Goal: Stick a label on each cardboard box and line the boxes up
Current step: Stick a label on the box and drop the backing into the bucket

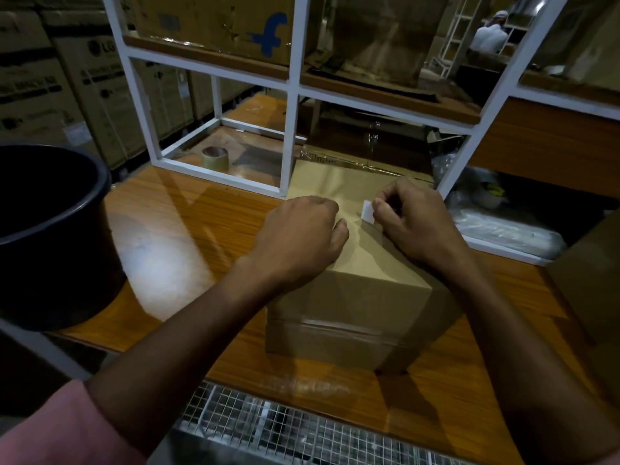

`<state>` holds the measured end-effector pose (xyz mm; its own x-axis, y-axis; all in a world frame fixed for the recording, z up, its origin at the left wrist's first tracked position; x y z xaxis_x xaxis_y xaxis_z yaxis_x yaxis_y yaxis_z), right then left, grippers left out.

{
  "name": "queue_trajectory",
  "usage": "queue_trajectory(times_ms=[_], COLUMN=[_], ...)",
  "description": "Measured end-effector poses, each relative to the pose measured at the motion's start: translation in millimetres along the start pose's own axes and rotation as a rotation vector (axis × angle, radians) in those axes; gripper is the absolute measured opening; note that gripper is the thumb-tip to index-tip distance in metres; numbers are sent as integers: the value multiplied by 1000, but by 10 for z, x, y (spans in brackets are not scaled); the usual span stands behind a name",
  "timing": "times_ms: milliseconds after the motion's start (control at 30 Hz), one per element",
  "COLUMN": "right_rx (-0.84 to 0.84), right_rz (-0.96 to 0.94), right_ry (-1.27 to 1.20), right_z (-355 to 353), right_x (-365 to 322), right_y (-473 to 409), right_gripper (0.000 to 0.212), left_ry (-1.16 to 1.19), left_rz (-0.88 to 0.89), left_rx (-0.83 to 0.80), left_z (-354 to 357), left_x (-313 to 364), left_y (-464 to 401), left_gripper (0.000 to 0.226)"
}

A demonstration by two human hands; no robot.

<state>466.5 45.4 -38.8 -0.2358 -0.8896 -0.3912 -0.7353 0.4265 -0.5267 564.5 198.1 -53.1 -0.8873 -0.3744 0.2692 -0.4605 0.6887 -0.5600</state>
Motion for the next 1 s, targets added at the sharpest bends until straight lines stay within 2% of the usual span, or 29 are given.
queue_trajectory(times_ms=[200, 367, 533, 633, 800, 1000], right_rx=[85, 76, 33, 29, -14, -75], right_rz=[-12, -3, 208, 234, 106, -81], right_ry=[-58, -117, -515, -601, -585, -506], right_z=[-75, -53, -51, -85, -96, 269], right_x=[-46, -102, -144, -197, -569, -1378], right_y=[-20, -31, -71, -142, -350, -711], right_gripper=[20, 14, 11, 14, 12, 13], left_ry=[8, 29, 19, 9, 17, -69], left_rz=[-2, -5, -5, -20, -117, -237], left_rx=[4, 13, 68, 135, 334, 353], left_z=[-32, -40, -36, -57, -287, -551], left_x=[5, 6, -11, -29, -155, -832], left_y=[7, 6, 24, 35, 85, 354], left_gripper=[24, 22, 28, 35, 30, 27])
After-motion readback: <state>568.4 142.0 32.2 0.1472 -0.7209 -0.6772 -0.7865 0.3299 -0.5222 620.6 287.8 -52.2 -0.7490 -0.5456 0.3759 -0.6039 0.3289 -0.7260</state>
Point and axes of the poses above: each hand's wrist, its own y-axis away from the middle knuckle, its own z-axis out of the palm, x = y × z, the point moved 4 cm from there along -y, towards the middle knuckle, and after that the axes turned 5 degrees about x, right-handed, at the moved point
